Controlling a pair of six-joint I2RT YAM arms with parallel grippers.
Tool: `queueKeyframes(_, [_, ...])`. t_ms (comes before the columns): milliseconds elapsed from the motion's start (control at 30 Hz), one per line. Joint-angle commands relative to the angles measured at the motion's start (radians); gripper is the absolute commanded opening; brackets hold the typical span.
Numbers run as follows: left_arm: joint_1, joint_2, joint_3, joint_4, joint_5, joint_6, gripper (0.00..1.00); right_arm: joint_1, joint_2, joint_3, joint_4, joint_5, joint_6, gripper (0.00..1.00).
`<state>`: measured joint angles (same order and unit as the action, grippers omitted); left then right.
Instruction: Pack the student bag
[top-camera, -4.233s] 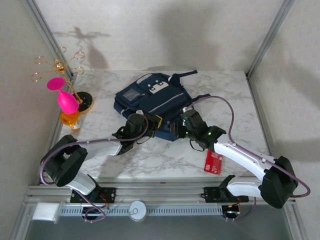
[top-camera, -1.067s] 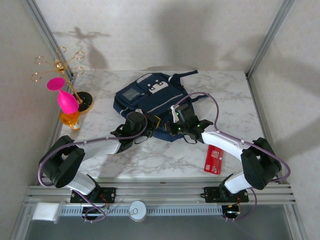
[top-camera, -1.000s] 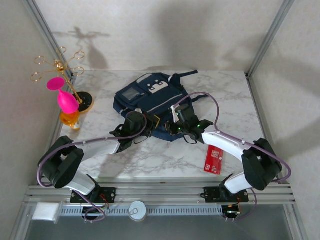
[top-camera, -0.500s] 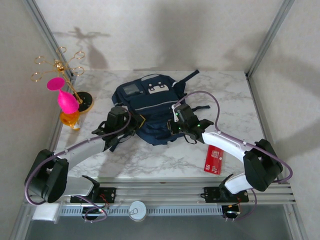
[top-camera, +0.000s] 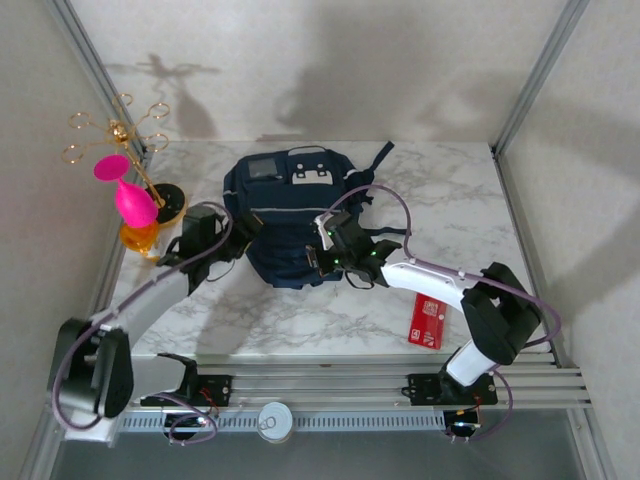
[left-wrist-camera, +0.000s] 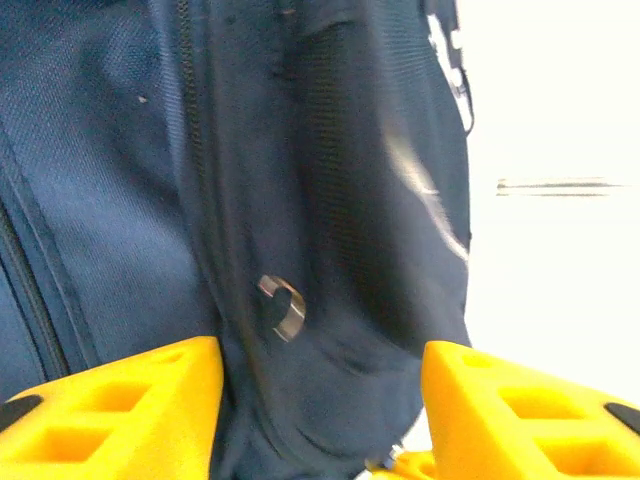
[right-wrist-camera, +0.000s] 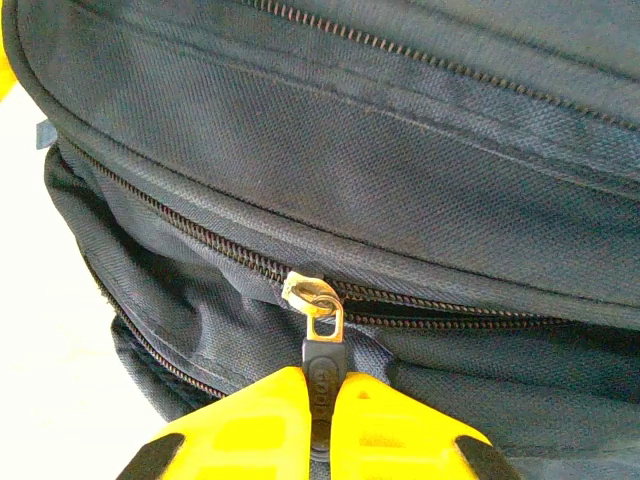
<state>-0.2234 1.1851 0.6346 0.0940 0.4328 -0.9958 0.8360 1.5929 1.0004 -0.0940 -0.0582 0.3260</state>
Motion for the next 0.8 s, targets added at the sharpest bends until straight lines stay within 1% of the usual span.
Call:
queueKeyframes(0, [-0.073,-0.111,-0.103,0.06,-0.088,-0.152,0.55,0.017,-0.001,0.015,0.031,0.024,0.034,0.0])
queueKeyframes(100, [-0.2,-0.155,-0.193,0.175,-0.2,-0.347,0.57,0.016,0.002,0.012,0.035,0.022,0.032,0.0])
queueKeyframes(167, [-0.27,-0.137,-0.204,0.256,-0.264,-0.416,0.57,0.016,0.008,0.016,0.027,0.014,0.027,0.0])
queueKeyframes(300, [-0.353,0.003,-0.126,0.276,-0.337,-0.504,0.57,0.017,0.004,0.007,0.028,0.019,0.037,0.0])
queueKeyframes(367, [-0.379,0.07,-0.101,0.313,-0.373,-0.543,0.57,0.016,0.001,0.006,0.025,0.025,0.042,0.0])
queueKeyframes(400, [-0.389,0.098,-0.086,0.302,-0.407,-0.561,0.56,0.016,0.001,0.007,0.022,0.024,0.043,0.0])
queueKeyframes(467, [-0.405,0.139,-0.068,0.277,-0.481,-0.563,0.51,0.015,0.001,0.005,0.015,0.029,0.045,0.0])
queueKeyframes(500, [-0.403,0.155,-0.065,0.254,-0.502,-0.585,0.44,0.015,-0.002,0.001,0.01,0.03,0.034,0.0])
queueKeyframes(533, [-0.399,0.162,-0.073,0.277,-0.508,-0.593,0.35,0.014,-0.006,-0.003,0.006,0.036,0.025,0.0])
queueKeyframes(567, [-0.393,0.16,-0.074,0.308,-0.523,-0.57,0.28,0.009,-0.011,-0.01,-0.002,0.056,0.018,0.0])
queueKeyframes(600, [-0.392,0.154,-0.05,0.254,-0.563,-0.529,0.25,-0.001,-0.015,-0.016,-0.008,0.071,0.014,0.0])
queueKeyframes(633, [-0.392,0.149,-0.016,0.14,-0.605,-0.495,0.23,-0.013,-0.019,-0.02,-0.017,0.081,0.012,0.0])
queueKeyframes(667, [-0.391,0.144,0.025,0.018,-0.653,-0.46,0.18,-0.027,-0.023,-0.02,-0.032,0.094,0.008,0.0])
queueKeyframes(700, [-0.384,0.139,0.039,-0.061,-0.689,-0.439,0.15,-0.038,-0.029,-0.024,-0.045,0.119,0.003,0.0])
queueKeyframes(733, [-0.369,0.127,0.029,-0.095,-0.696,-0.427,0.12,-0.049,-0.037,-0.029,-0.051,0.14,-0.005,0.0])
queueKeyframes(767, [-0.339,0.104,0.001,-0.126,-0.689,-0.424,0.06,-0.062,-0.047,-0.036,-0.057,0.171,-0.018,0.0])
